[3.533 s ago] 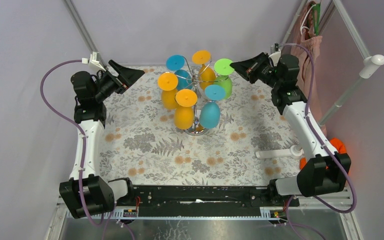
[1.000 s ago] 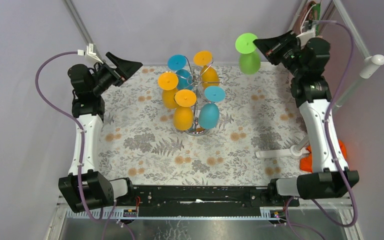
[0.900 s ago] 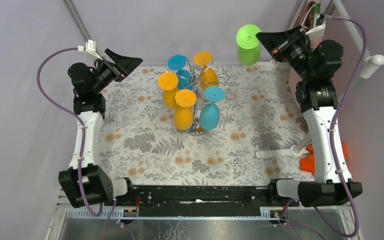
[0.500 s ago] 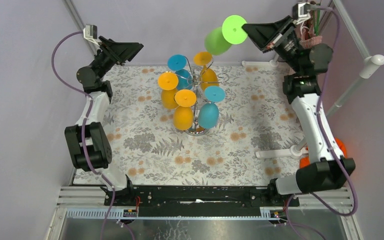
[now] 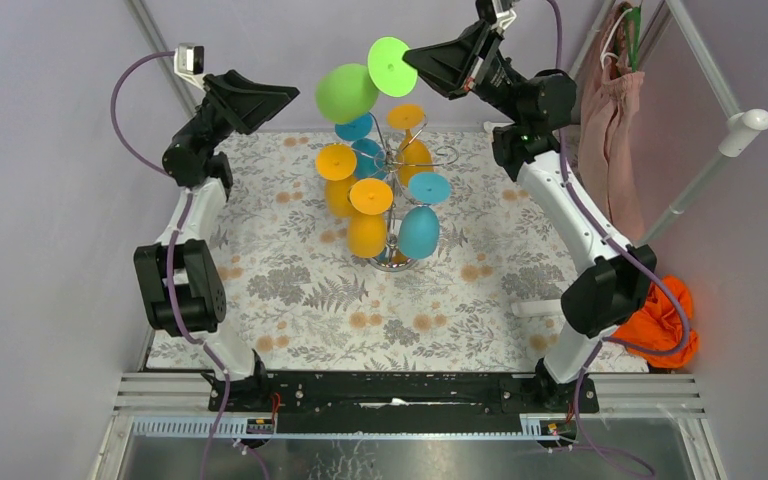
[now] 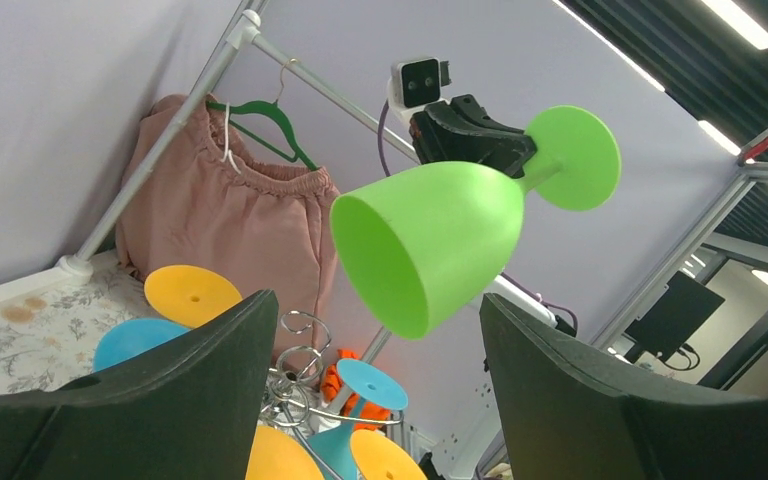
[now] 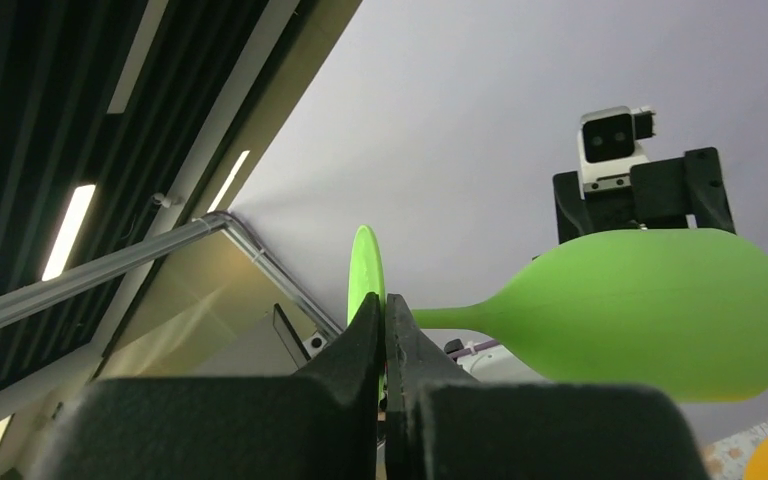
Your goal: Take the wine glass off the wine glass rack
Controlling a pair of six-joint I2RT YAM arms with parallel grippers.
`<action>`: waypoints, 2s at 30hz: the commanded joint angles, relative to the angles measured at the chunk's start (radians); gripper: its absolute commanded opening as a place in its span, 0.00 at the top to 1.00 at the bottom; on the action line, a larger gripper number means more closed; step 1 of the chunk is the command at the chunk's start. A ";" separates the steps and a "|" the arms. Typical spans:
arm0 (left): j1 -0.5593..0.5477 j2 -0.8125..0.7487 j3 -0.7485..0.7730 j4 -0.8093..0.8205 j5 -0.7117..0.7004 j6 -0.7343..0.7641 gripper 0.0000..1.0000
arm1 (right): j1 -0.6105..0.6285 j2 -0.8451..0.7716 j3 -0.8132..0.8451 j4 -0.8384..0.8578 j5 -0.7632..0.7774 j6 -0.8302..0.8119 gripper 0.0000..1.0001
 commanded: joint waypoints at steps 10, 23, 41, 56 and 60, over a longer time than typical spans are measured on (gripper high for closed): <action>-0.046 -0.037 -0.038 0.090 0.008 0.001 0.19 | 0.080 0.096 0.102 0.135 0.042 0.043 1.00; -0.123 -0.187 -0.132 0.089 -0.017 0.018 0.24 | 0.091 0.234 0.131 0.335 0.087 0.203 1.00; -0.126 -0.259 -0.173 0.059 -0.053 0.035 1.00 | 0.101 0.262 0.023 0.506 0.067 0.343 1.00; -0.014 -0.419 -0.011 -0.674 -0.053 0.435 1.00 | 0.023 0.102 -0.063 0.352 0.019 0.181 0.34; -0.003 -0.410 0.313 -1.506 -0.243 0.970 1.00 | -0.085 -0.056 -0.204 0.257 -0.015 0.098 0.33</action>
